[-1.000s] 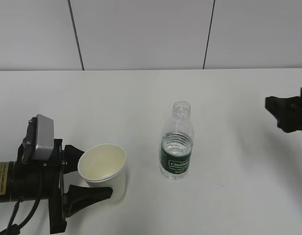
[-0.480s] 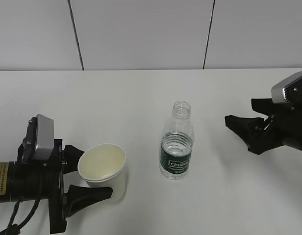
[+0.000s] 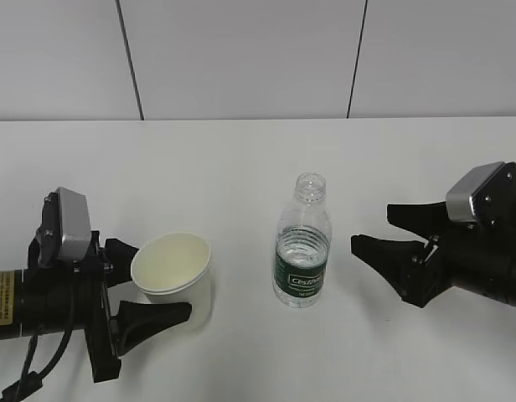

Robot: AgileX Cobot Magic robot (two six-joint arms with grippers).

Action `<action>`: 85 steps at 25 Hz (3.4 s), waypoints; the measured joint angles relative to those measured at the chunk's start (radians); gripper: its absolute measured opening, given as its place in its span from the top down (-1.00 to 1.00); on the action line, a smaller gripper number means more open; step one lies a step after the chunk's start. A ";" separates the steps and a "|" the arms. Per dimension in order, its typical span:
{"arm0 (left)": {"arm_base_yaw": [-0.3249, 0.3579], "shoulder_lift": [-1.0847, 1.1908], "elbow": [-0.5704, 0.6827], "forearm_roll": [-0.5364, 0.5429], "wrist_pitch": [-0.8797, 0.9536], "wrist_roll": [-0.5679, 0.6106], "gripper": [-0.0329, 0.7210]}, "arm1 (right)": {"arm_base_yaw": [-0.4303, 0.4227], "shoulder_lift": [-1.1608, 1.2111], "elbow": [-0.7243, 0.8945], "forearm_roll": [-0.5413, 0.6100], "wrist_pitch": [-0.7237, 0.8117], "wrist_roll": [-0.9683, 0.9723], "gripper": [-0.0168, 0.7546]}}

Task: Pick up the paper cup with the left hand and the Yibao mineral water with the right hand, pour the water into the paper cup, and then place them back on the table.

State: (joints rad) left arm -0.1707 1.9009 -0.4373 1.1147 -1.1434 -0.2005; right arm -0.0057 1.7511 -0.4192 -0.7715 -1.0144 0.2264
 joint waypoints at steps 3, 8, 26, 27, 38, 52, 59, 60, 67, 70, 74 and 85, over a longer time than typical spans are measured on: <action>0.000 0.000 0.000 -0.031 0.000 0.000 -0.37 | 0.000 0.047 0.000 -0.042 -0.058 0.000 -0.58; 0.000 0.000 0.000 -0.050 0.000 0.000 -0.37 | 0.000 0.121 0.000 -0.093 -0.118 -0.115 -0.58; 0.000 0.000 0.000 -0.071 0.000 0.000 -0.37 | 0.012 0.255 -0.070 -0.158 -0.128 -0.172 -0.62; 0.000 0.000 0.000 -0.074 0.000 0.000 -0.37 | 0.024 0.263 -0.076 -0.159 -0.128 -0.172 -0.63; 0.000 0.000 0.000 -0.076 0.000 0.000 -0.37 | 0.088 0.368 -0.155 -0.102 -0.131 -0.174 -0.63; 0.000 0.000 0.000 -0.093 0.000 0.000 -0.37 | 0.096 0.371 -0.216 -0.150 -0.131 -0.175 -0.63; 0.000 0.000 0.000 -0.099 0.000 0.000 -0.37 | 0.132 0.400 -0.239 -0.112 -0.131 -0.175 -0.63; 0.000 0.000 0.000 -0.099 0.000 0.000 -0.37 | 0.140 0.406 -0.243 -0.108 -0.131 -0.175 -0.63; 0.000 0.000 0.000 -0.101 0.000 0.000 -0.37 | 0.179 0.423 -0.251 -0.042 -0.131 -0.175 -0.63; 0.000 0.000 0.000 -0.101 0.000 0.000 -0.37 | 0.181 0.425 -0.251 0.006 -0.131 -0.173 -0.63; 0.000 0.000 0.000 -0.101 0.000 0.000 -0.37 | 0.181 0.425 -0.251 0.017 -0.131 -0.171 -0.62; 0.000 0.000 0.000 -0.101 0.000 0.000 -0.37 | 0.181 0.428 -0.264 0.000 -0.131 -0.171 -0.58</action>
State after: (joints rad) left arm -0.1707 1.9009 -0.4373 1.0133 -1.1434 -0.2005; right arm 0.1749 2.1787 -0.6832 -0.7713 -1.1451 0.0551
